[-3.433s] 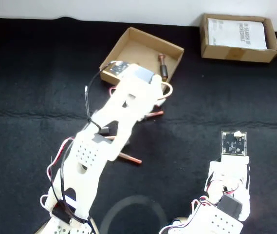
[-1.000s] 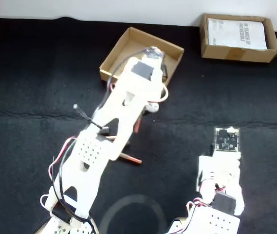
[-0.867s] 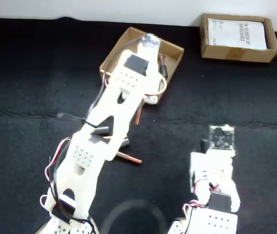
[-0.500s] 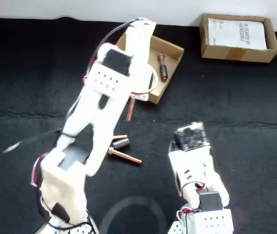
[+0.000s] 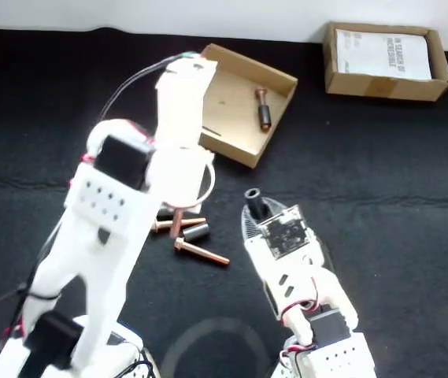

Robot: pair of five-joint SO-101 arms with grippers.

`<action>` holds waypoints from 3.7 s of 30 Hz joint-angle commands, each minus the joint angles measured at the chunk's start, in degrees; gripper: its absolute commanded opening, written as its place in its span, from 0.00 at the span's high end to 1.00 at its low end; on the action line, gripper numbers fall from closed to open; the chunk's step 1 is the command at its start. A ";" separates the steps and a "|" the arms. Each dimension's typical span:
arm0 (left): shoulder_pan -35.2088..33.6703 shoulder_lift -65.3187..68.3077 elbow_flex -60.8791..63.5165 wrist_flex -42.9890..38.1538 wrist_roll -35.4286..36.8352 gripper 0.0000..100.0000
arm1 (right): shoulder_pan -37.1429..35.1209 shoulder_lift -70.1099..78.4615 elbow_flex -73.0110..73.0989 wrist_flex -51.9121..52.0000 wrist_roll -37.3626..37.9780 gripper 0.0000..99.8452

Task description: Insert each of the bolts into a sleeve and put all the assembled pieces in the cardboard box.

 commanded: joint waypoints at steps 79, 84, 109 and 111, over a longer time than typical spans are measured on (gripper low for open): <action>10.77 -67.12 63.69 -72.97 -10.37 0.99 | -13.23 0.22 9.45 -27.82 -16.88 0.99; 11.47 -60.88 61.85 -73.05 -10.37 0.99 | -13.05 0.22 9.45 -27.74 -16.88 0.99; 6.64 -54.29 57.80 -72.70 -10.11 0.99 | -12.97 -0.22 9.10 -25.89 -16.88 0.99; 6.64 -54.29 58.15 -72.70 -10.11 0.99 | -12.97 -0.22 9.10 -25.89 -16.79 0.99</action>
